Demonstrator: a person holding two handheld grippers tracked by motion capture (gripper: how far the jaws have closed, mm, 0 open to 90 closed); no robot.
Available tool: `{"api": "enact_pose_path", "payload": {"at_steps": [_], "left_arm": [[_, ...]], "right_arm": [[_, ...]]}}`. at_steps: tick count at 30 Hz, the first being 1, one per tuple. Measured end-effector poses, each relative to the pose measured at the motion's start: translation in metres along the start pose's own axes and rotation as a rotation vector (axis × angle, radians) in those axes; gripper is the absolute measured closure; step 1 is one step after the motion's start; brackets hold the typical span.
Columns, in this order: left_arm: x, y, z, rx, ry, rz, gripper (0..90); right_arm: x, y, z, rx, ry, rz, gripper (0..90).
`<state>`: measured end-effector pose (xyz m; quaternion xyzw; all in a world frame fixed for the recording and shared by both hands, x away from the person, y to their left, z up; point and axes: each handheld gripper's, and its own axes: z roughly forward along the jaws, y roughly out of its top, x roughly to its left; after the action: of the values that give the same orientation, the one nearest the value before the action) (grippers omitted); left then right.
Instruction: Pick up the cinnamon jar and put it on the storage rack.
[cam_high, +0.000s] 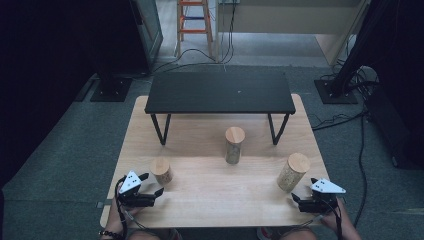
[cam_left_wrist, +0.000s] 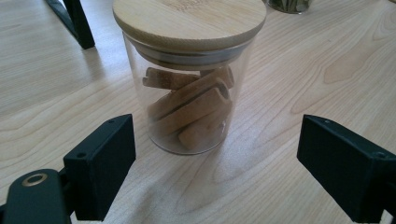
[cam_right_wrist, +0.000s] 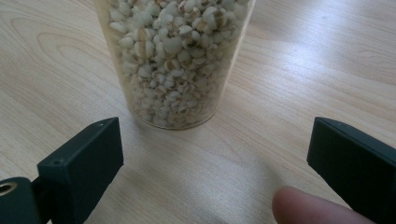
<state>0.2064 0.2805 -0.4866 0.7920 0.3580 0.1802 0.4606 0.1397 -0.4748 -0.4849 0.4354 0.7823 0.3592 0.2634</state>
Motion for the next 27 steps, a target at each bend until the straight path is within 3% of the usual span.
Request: {"api": "enact_pose_path", "payload": {"at_steps": [10,13,20,23,27], "left_arm": [[-0.002,0.004,0.002,0.018,0.016,-0.005,11.6],[-0.01,0.005,0.003,0.02,0.051,0.011,11.6],[-0.018,0.013,0.008,0.051,0.079,0.04,11.6],[-0.016,0.02,0.01,0.071,0.049,0.063,11.6],[-0.02,0.028,0.016,0.104,0.068,0.064,11.6]], "right_arm": [[-0.001,0.0,0.0,-0.001,0.007,0.0,3.6],[-0.001,0.0,0.0,-0.002,0.007,-0.001,3.6],[-0.001,-0.001,-0.001,-0.005,0.008,-0.005,3.6],[0.0,-0.001,-0.001,-0.006,0.006,-0.013,3.6],[-0.001,-0.002,-0.001,-0.01,0.009,-0.012,3.6]]}}
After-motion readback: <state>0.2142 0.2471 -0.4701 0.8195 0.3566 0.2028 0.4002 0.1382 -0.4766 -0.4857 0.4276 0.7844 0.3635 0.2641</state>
